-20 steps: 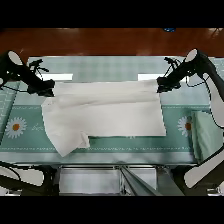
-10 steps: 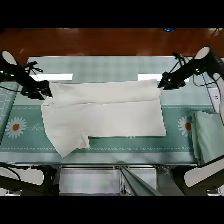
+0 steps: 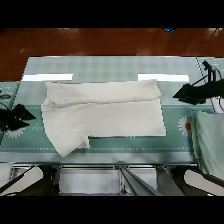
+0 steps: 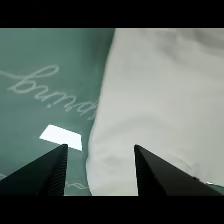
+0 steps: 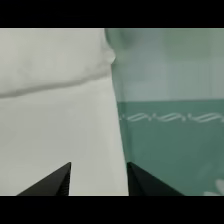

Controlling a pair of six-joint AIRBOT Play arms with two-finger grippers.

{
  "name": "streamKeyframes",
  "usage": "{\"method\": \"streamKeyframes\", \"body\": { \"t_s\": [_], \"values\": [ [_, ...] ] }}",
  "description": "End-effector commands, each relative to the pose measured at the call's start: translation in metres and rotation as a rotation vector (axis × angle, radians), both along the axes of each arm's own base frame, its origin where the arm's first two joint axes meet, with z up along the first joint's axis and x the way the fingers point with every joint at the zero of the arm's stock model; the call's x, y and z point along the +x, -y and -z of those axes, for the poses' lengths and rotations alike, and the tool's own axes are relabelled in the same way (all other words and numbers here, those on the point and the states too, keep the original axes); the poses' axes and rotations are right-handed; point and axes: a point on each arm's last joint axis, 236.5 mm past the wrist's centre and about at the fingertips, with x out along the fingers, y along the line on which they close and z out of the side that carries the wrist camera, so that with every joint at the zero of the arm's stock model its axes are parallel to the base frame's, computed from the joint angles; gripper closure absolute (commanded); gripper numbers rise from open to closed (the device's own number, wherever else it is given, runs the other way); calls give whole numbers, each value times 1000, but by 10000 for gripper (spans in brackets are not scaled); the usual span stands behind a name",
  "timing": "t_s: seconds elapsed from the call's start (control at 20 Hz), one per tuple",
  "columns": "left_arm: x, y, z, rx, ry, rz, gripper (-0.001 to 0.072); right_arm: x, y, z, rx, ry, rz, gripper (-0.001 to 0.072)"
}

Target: Fold the shirts.

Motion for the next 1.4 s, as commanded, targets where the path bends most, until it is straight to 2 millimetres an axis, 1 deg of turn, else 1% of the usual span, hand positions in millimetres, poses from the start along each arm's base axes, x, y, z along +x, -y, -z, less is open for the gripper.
{"method": "streamKeyframes", "body": {
  "t_s": [0.0, 0.05, 0.15, 0.25, 0.4, 0.65, 0.8, 0.9, 0.95, 1.0, 1.05, 1.1, 1.15, 1.2, 1.25, 1.3, 1.35],
  "values": [
    [-46, 19, 31, -120, -3, -198, 197, -35, -37, 6, 134, 65, 15, 304],
    [-53, 25, 35, -142, -21, -202, 197, -40, -43, 5, 154, 72, 13, 304],
    [-59, 35, 38, -167, -40, -180, 197, -48, -46, 7, 154, 72, 9, 303],
    [-62, 47, 40, -184, -59, -144, 197, -47, -46, 7, 153, 76, 14, 304],
    [-77, 75, 53, -215, -129, -58, 197, -44, -45, 6, 156, 86, 24, 304],
    [-82, 92, 61, -240, -193, 11, 197, -42, -46, 5, 161, 91, 30, 304],
    [-76, 95, 71, -215, -199, 22, 197, -39, -46, 3, 169, 101, 42, 304],
    [-65, 97, 78, -187, -179, 0, 198, -35, -44, 1, 173, 113, 57, 304],
    [-58, 100, 78, -184, -159, -10, 201, -34, -40, 1, 172, 116, 74, 304],
    [-51, 105, 76, -190, -139, -8, 329, -33, -28, 2, 162, 117, 103, 303],
    [-49, 108, 75, -195, -125, 11, 651, -35, -9, 9, 115, 112, 130, 304],
    [-48, 112, 73, -203, -111, 43, 694, -47, 20, 24, 21, 61, 163, 303],
    [-49, 113, 71, -208, -110, 59, 694, -65, 42, 40, -38, -34, 225, 304],
    [-49, 114, 69, -213, -108, 74, 694, -89, 47, 50, -31, -142, 266, 303],
    [-50, 115, 67, -219, -107, 86, 694, -109, 36, 55, 9, -214, 244, 304],
    [-49, 115, 66, -220, -105, 88, 694, -120, 26, 59, 39, -256, 228, 304],
    [-48, 115, 64, -223, -104, 91, 694, -126, 19, 62, 58, -277, 219, 304]
  ]
}}
